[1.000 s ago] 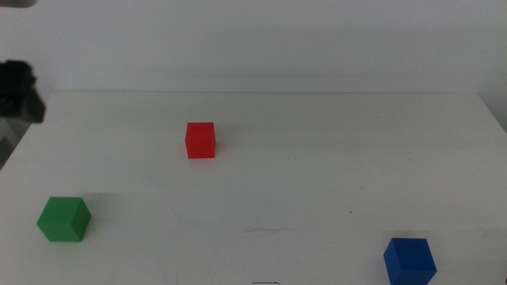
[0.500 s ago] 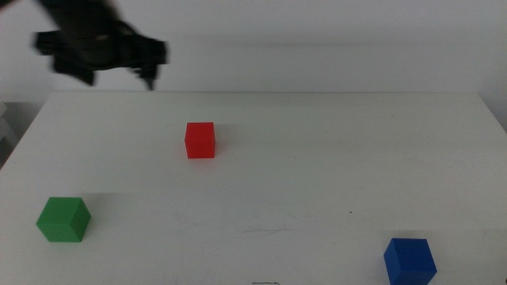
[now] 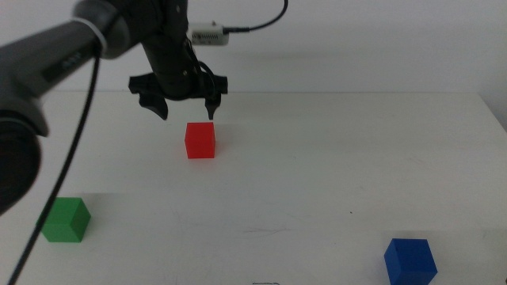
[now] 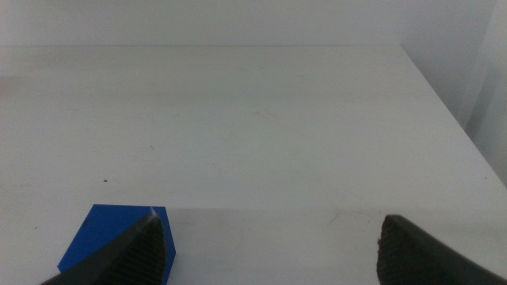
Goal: Stack red cubes first, then green, then blue cubes in a specific spot.
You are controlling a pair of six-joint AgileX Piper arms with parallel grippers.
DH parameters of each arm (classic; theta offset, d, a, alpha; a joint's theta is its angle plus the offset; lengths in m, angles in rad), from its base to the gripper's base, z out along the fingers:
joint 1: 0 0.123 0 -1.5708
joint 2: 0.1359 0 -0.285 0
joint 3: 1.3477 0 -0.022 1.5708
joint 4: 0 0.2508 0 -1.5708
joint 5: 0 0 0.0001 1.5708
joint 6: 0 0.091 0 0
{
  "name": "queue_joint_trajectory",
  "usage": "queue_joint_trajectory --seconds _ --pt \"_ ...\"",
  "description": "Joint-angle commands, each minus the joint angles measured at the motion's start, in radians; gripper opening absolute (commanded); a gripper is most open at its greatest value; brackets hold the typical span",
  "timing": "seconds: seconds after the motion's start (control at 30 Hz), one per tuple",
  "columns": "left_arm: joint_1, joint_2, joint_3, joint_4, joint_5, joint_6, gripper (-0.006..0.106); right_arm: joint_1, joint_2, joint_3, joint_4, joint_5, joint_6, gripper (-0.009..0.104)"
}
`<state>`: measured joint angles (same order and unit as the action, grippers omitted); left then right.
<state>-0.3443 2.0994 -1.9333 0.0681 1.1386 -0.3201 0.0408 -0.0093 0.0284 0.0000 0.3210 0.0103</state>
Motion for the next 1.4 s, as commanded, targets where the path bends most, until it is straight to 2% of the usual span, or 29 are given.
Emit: queue_joint_trajectory --seconds 0.0,0.57,0.67,0.77,0.93,1.0,1.03,1.17,1.37 --pt "-0.002 -0.035 -0.034 -0.004 -0.062 -0.014 0.094 -0.005 -0.023 -0.018 -0.010 -0.072 -0.010 0.081" --pt "-0.002 0.115 -0.034 -0.010 -0.244 -0.074 0.094 -0.005 -0.023 -0.018 -0.010 -0.072 -0.010 0.081" --pt "-0.002 0.122 -0.034 -0.010 -0.247 -0.075 0.090 -0.005 -0.023 -0.018 -0.010 -0.072 -0.010 0.081" --pt "-0.001 0.125 -0.034 -0.009 -0.245 -0.074 0.081 -0.005 -0.023 -0.018 -0.010 -0.072 -0.010 0.081" --pt "-0.001 0.130 -0.034 -0.008 -0.233 -0.075 0.050 -0.005 -0.023 -0.018 -0.010 -0.072 -0.010 0.081" --pt "-0.001 0.127 -0.034 -0.009 -0.229 -0.075 0.035 -0.005 -0.023 -0.018 -0.010 -0.072 -0.010 0.081" --pt "-0.002 0.097 -0.034 -0.019 -0.218 -0.074 0.013 -0.005 -0.023 -0.018 -0.010 -0.072 -0.010 0.081" --pt "-0.002 0.035 -0.033 -0.025 -0.127 -0.076 0.000 -0.005 -0.023 -0.018 -0.010 -0.072 -0.010 0.081" --pt "-0.057 -0.113 0.123 0.005 -0.154 -0.147 -0.002 -0.005 -0.023 -0.018 -0.010 -0.072 -0.010 0.081"
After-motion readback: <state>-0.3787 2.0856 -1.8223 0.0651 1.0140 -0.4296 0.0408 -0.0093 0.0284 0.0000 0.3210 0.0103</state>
